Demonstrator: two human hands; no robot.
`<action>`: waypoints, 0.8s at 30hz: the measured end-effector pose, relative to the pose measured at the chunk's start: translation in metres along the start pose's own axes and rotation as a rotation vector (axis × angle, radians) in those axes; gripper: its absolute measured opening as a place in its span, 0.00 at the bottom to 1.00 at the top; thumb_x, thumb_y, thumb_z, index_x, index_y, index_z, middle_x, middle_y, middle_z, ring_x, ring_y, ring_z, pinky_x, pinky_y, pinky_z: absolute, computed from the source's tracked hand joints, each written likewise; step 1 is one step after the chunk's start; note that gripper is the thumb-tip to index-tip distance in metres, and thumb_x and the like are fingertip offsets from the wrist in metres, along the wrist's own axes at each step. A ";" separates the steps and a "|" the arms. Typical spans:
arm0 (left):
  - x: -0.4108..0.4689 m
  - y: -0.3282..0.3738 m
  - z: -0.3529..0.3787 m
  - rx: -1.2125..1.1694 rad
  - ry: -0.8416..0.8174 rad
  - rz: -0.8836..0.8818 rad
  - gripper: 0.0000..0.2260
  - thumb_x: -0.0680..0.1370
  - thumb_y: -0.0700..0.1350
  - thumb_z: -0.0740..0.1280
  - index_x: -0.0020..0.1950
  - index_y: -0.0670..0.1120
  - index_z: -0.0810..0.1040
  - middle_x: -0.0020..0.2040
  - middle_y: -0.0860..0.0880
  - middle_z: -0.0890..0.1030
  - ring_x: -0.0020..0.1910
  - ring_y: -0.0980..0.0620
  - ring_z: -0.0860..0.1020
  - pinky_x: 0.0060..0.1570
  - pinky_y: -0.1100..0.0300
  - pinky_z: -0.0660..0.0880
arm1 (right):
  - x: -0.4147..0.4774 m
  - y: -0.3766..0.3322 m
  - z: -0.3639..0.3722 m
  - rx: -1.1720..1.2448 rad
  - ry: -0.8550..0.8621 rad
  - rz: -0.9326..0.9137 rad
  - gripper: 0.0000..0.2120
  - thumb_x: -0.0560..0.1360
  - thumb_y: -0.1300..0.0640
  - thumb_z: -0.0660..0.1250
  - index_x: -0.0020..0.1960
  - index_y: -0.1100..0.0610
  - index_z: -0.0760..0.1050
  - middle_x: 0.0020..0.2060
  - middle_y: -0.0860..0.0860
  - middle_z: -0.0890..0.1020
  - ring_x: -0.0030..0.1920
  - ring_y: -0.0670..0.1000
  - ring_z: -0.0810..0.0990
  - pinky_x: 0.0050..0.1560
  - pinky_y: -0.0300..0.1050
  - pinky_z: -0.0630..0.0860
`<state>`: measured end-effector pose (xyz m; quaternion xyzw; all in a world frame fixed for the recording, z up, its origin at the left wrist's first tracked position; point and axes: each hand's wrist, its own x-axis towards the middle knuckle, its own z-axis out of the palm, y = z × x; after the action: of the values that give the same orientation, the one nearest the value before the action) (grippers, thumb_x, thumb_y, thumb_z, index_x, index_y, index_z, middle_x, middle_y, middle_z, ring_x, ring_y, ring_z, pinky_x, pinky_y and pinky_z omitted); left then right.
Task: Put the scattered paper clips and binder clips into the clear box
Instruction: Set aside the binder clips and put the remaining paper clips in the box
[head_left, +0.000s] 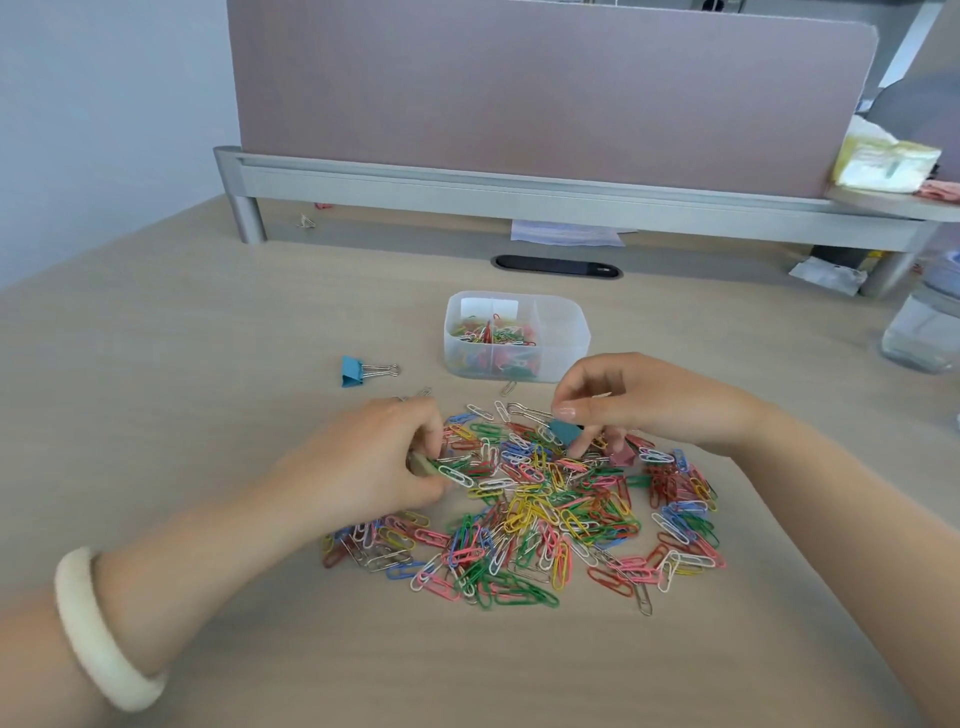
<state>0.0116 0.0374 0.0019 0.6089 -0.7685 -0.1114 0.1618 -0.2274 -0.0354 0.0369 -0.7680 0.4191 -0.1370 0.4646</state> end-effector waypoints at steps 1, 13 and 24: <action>0.001 -0.002 -0.003 -0.041 -0.020 0.004 0.13 0.66 0.47 0.73 0.35 0.55 0.67 0.33 0.57 0.73 0.33 0.63 0.73 0.30 0.69 0.66 | 0.002 0.000 0.000 0.031 -0.011 0.008 0.05 0.73 0.56 0.66 0.46 0.57 0.75 0.39 0.52 0.80 0.42 0.52 0.85 0.29 0.36 0.73; 0.024 -0.017 -0.024 -0.112 -0.018 0.285 0.16 0.66 0.46 0.70 0.49 0.61 0.69 0.45 0.60 0.72 0.46 0.60 0.70 0.42 0.71 0.65 | 0.022 0.007 0.006 0.125 0.017 0.024 0.10 0.77 0.59 0.60 0.47 0.61 0.79 0.29 0.50 0.84 0.31 0.46 0.82 0.30 0.33 0.75; 0.033 -0.037 -0.029 -0.405 0.093 0.243 0.14 0.62 0.59 0.69 0.44 0.56 0.79 0.41 0.54 0.80 0.37 0.58 0.75 0.39 0.69 0.71 | 0.030 0.000 0.011 0.159 0.088 -0.019 0.08 0.77 0.59 0.60 0.47 0.60 0.78 0.24 0.49 0.81 0.25 0.44 0.78 0.26 0.32 0.71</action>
<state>0.0498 -0.0028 0.0189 0.4714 -0.7899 -0.2149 0.3281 -0.2021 -0.0519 0.0255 -0.7258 0.4197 -0.2076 0.5039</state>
